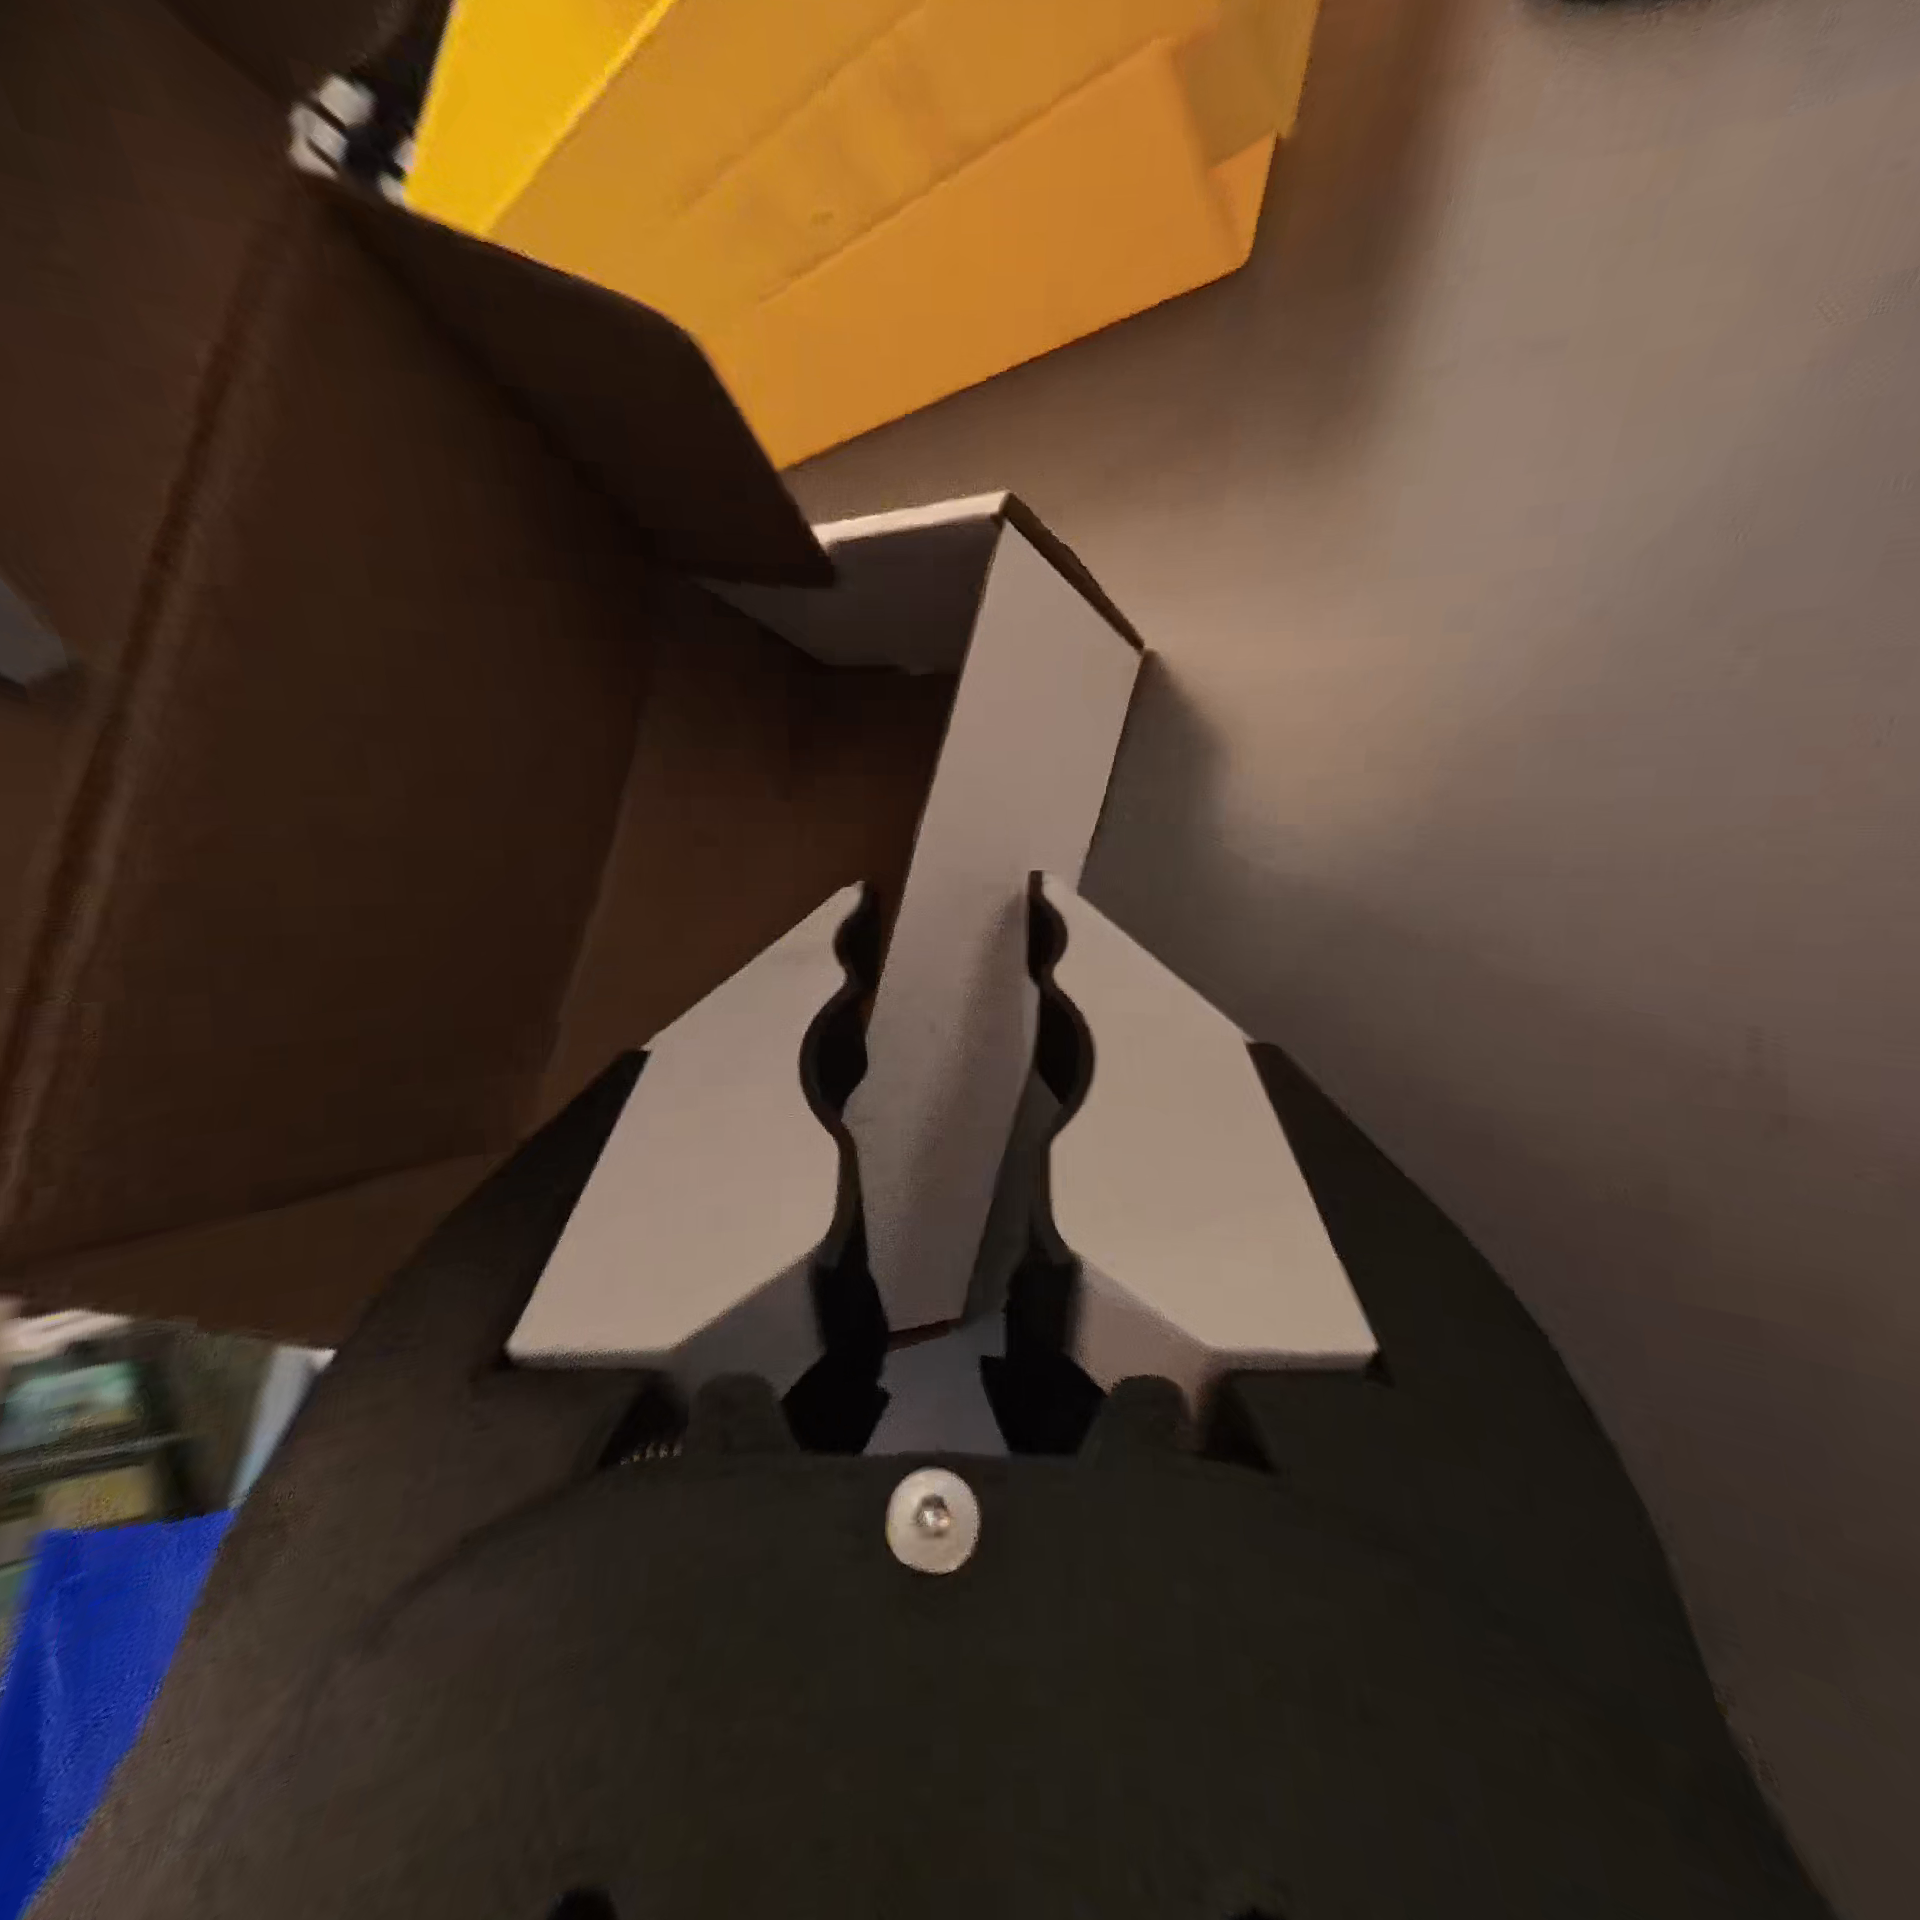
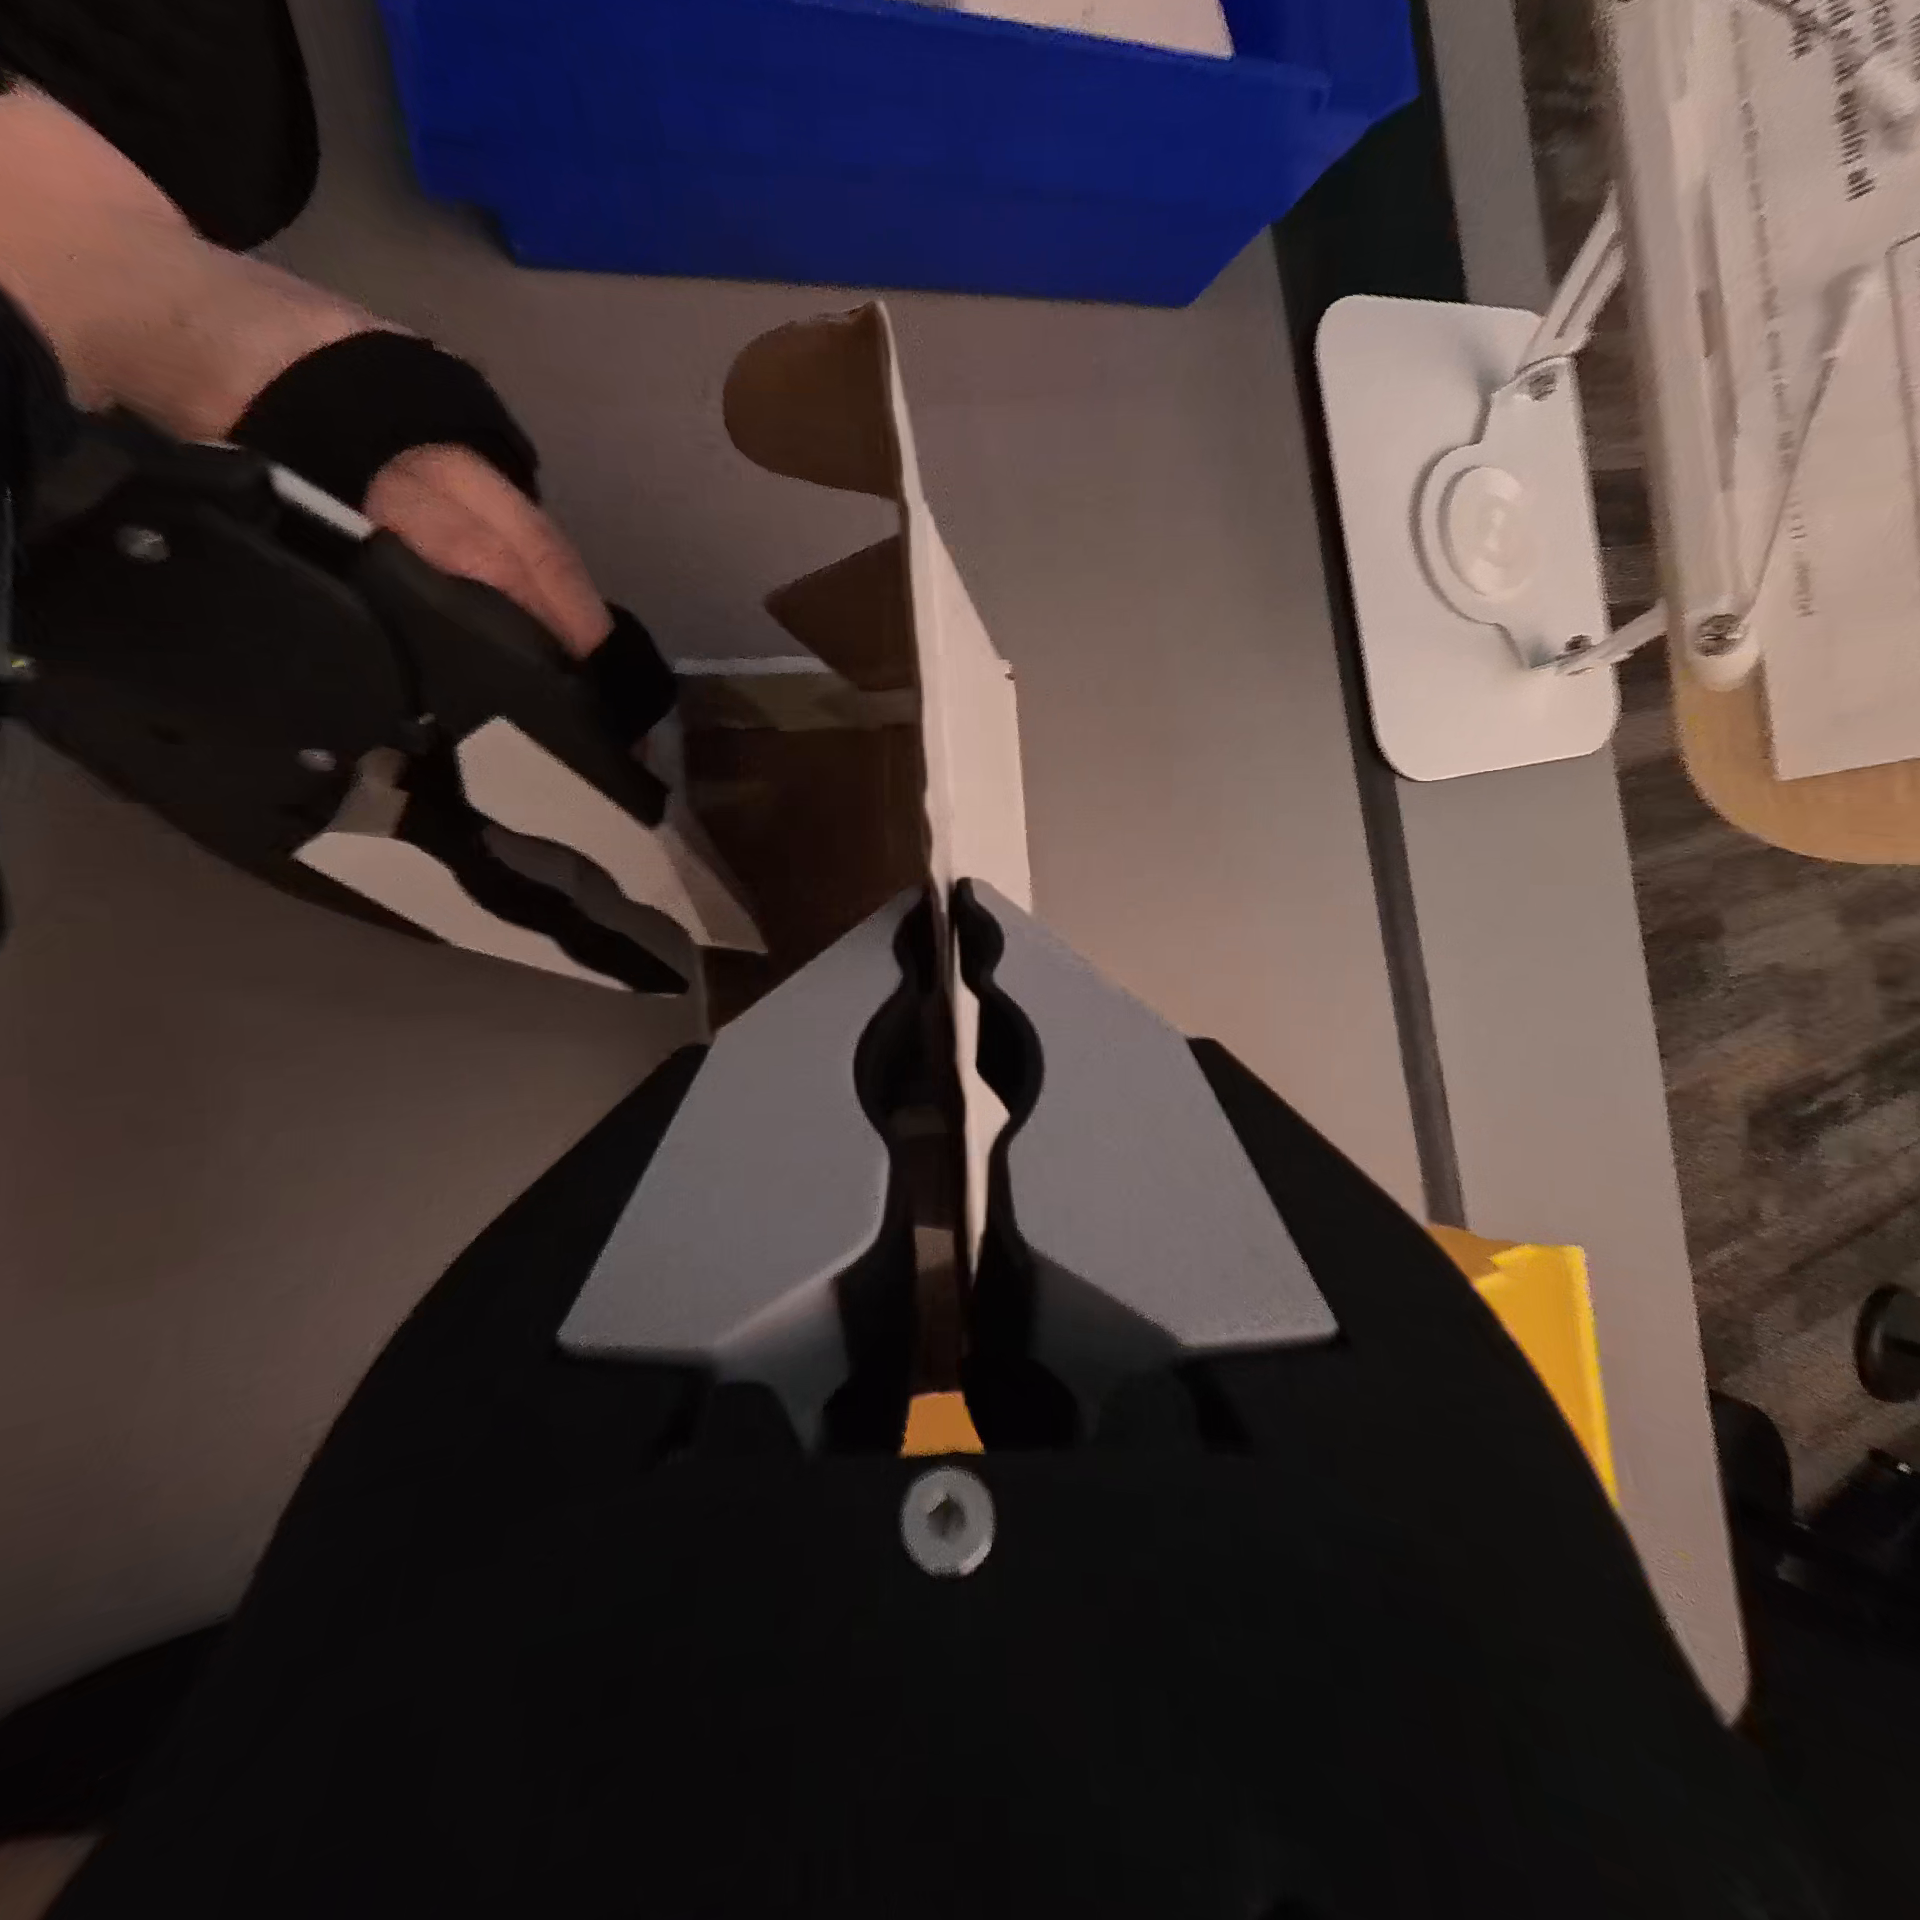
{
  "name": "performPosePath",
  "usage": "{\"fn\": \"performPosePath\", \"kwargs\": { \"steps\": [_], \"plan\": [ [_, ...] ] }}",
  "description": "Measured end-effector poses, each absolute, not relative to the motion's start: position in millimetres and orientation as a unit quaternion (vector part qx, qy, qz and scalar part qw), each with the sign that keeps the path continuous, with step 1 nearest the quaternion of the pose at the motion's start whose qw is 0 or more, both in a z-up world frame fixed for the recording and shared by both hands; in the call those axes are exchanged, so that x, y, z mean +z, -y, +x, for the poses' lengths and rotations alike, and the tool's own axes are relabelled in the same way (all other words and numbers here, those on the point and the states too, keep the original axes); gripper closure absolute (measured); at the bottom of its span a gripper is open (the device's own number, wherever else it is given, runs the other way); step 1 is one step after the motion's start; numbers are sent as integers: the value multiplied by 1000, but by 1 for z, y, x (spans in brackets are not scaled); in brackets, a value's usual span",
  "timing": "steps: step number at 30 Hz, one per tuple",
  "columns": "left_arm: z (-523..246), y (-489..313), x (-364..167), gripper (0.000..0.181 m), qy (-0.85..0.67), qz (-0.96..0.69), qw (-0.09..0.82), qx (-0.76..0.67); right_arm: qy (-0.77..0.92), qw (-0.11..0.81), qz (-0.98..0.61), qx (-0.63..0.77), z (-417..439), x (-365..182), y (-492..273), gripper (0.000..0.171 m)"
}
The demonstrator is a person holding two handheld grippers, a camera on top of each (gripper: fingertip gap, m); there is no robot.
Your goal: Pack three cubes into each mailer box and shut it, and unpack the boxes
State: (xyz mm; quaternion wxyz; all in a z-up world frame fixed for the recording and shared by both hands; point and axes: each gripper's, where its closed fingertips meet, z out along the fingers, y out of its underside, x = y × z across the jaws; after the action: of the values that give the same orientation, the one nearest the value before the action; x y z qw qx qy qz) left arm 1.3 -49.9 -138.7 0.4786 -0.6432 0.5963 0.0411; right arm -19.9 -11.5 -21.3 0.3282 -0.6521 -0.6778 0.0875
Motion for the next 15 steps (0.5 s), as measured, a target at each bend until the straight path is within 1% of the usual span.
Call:
{"fn": "performPosePath", "kwargs": {
  "steps": [1,2,5,7,10,15],
  "plan": [
    [0,49,-138,159,-603,-630,485,63,667,356,-650,72,-20,-15,2,170],
    [0,49,-138,160,-609,-623,485,78,654,388,-647,54,-20,-7,-10,170],
    [1,54,-138,166,-616,-624,474,82,624,482,-615,-20,-19,8,-46,168],
    [1,59,-138,169,-627,-620,464,81,609,515,-596,-93,-17,4,-69,168],
    [2,67,-138,169,-643,-610,456,84,604,506,-594,-163,-16,-17,-89,168],
    [6,73,-138,165,-652,-602,454,84,606,472,-609,-195,-14,-47,-104,167]
  ]
}}
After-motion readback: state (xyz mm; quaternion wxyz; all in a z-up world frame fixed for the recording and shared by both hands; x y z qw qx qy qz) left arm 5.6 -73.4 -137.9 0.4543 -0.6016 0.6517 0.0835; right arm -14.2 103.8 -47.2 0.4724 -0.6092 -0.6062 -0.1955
